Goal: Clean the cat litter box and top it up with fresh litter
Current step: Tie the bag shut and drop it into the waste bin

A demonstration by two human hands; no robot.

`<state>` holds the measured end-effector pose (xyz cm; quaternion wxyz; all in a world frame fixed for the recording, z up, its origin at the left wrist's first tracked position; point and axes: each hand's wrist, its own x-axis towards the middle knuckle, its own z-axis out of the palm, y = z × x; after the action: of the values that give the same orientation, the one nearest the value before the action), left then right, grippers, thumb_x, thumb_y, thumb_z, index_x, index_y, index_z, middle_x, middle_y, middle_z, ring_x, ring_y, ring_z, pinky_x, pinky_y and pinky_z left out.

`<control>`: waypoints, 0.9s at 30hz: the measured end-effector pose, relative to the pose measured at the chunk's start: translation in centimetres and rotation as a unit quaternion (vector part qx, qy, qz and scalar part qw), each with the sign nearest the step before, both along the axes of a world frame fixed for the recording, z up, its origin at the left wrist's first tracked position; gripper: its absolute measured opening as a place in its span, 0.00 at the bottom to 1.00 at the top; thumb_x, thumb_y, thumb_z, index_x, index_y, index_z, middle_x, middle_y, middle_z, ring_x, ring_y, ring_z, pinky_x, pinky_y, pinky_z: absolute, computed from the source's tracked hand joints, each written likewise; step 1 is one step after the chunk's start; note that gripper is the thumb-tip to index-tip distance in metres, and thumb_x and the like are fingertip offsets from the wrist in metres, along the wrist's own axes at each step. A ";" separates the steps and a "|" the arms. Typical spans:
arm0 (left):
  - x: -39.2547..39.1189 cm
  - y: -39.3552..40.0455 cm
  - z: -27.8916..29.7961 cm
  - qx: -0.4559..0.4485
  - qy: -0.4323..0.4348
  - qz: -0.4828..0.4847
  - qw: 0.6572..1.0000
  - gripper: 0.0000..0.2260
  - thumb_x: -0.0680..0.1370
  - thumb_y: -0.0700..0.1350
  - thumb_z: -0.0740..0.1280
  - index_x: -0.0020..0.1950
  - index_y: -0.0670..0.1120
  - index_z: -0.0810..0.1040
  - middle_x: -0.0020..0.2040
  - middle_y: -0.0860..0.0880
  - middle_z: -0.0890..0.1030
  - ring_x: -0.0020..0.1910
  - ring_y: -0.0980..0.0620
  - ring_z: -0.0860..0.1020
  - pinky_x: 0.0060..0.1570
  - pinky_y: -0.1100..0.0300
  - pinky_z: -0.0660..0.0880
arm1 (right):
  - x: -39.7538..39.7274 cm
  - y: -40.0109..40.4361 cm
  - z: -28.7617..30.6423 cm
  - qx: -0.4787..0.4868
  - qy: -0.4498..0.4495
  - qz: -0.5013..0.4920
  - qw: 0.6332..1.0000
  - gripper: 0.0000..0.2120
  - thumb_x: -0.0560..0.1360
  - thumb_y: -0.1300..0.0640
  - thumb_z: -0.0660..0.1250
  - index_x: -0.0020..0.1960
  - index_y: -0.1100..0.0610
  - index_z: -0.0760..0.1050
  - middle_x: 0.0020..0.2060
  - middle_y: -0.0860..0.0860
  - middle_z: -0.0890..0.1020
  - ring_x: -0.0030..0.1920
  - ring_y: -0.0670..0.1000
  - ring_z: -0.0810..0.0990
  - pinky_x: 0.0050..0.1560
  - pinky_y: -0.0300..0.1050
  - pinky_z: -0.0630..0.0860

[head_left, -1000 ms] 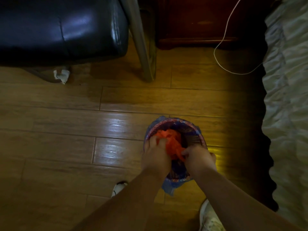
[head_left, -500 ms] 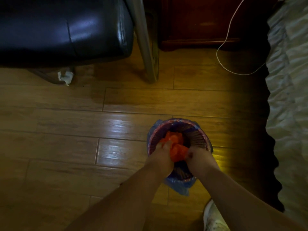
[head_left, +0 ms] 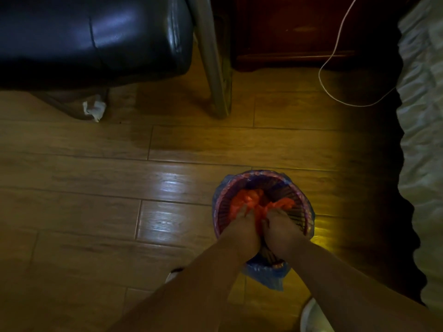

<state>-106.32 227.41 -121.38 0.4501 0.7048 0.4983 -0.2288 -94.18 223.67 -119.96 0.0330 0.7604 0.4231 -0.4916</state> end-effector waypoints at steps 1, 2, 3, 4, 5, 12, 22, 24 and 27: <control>0.2 -0.1 -0.5 -0.002 0.003 -0.002 1.000 0.29 0.82 0.43 0.62 0.82 0.45 0.56 0.82 0.43 0.53 0.80 0.41 0.59 0.77 0.48 0.60 | -0.1 0.2 -0.4 -0.015 0.000 -0.001 1.000 0.16 0.82 0.59 0.57 0.67 0.65 0.71 0.64 0.61 0.75 0.65 0.60 0.73 0.65 0.47 0.68; 0.4 -0.2 -1.1 -0.005 0.005 -0.006 1.000 0.30 0.82 0.42 0.62 0.82 0.45 0.56 0.82 0.43 0.53 0.80 0.41 0.58 0.77 0.47 0.60 | -0.1 0.2 -1.3 -0.021 -0.001 -0.002 1.000 0.16 0.81 0.59 0.59 0.66 0.65 0.70 0.62 0.62 0.76 0.63 0.61 0.75 0.62 0.49 0.70; 0.5 -0.3 -1.6 -0.007 0.007 -0.015 1.000 0.30 0.81 0.41 0.63 0.82 0.44 0.55 0.83 0.43 0.52 0.80 0.41 0.58 0.77 0.47 0.60 | -0.1 0.2 -2.0 -0.023 -0.010 0.004 1.000 0.16 0.80 0.59 0.60 0.66 0.64 0.69 0.60 0.61 0.76 0.61 0.61 0.77 0.59 0.49 0.72; 0.5 -0.4 -1.9 -0.011 0.010 -0.020 1.000 0.31 0.81 0.41 0.63 0.82 0.44 0.55 0.83 0.43 0.52 0.80 0.41 0.57 0.77 0.47 0.59 | -0.1 0.2 -2.9 -0.021 -0.010 0.013 1.000 0.17 0.79 0.57 0.61 0.67 0.62 0.68 0.60 0.59 0.77 0.60 0.59 0.78 0.59 0.48 0.73; 0.6 -0.5 -2.2 -0.014 0.013 -0.027 0.999 0.31 0.81 0.41 0.63 0.82 0.44 0.54 0.83 0.43 0.52 0.80 0.42 0.57 0.78 0.47 0.59 | 0.0 0.0 -3.5 -0.020 -0.010 0.023 0.999 0.20 0.79 0.55 0.62 0.69 0.59 0.67 0.61 0.57 0.77 0.62 0.58 0.78 0.62 0.47 0.73; 0.7 0.1 2.6 0.023 0.046 -0.056 0.997 0.31 0.79 0.50 0.63 0.81 0.54 0.55 0.76 0.48 0.67 0.68 0.40 0.74 0.66 0.43 0.73 | 1.3 0.4 3.7 -0.006 -0.045 -0.020 0.999 0.28 0.81 0.50 0.58 0.79 0.53 0.60 0.78 0.53 0.62 0.76 0.54 0.63 0.75 0.50 0.60; 1.7 3.5 32.4 0.210 0.015 -0.039 0.977 0.17 0.81 0.58 0.56 0.66 0.56 0.75 0.64 0.53 0.77 0.63 0.46 0.75 0.60 0.47 0.74 | 2.8 2.5 34.3 0.057 -0.102 -0.042 0.992 0.24 0.77 0.40 0.58 0.70 0.46 0.71 0.65 0.51 0.75 0.63 0.58 0.75 0.62 0.56 0.74; 1.8 4.4 40.1 0.241 0.000 -0.049 0.969 0.17 0.82 0.58 0.56 0.67 0.55 0.74 0.65 0.52 0.76 0.64 0.46 0.74 0.61 0.46 0.73 | 3.6 2.7 41.5 0.068 -0.119 -0.026 0.990 0.25 0.78 0.38 0.57 0.72 0.46 0.69 0.67 0.51 0.75 0.65 0.57 0.74 0.63 0.57 0.71; 2.2 5.1 51.6 0.291 -0.038 -0.059 0.954 0.19 0.83 0.60 0.56 0.70 0.55 0.72 0.69 0.54 0.74 0.67 0.49 0.73 0.64 0.45 0.73 | 5.1 2.6 52.5 0.103 -0.141 -0.027 0.984 0.27 0.78 0.36 0.57 0.74 0.44 0.66 0.69 0.50 0.74 0.68 0.57 0.73 0.66 0.58 0.69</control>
<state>-104.11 232.52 -69.83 0.2303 0.8417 0.4829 -0.0731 -89.10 226.26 -67.45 0.0006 0.8326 0.4420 -0.3338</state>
